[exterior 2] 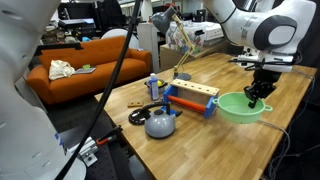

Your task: Move the mint-green bowl across the wooden object to the left

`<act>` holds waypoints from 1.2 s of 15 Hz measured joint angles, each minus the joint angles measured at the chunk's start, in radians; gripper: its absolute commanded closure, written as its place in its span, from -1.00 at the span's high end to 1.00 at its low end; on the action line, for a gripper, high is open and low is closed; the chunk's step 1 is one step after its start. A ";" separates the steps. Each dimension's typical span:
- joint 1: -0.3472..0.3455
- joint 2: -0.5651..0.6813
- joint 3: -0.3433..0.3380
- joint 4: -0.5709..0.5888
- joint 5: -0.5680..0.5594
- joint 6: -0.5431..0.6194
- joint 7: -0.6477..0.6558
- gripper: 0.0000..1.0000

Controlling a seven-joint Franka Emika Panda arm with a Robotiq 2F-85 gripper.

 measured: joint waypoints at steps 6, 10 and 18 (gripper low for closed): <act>-0.002 0.001 0.002 0.003 0.000 -0.009 0.000 -0.97; -0.001 0.003 0.010 0.005 0.000 0.010 0.002 -0.97; 0.082 0.012 0.077 0.172 -0.044 0.047 0.008 -0.97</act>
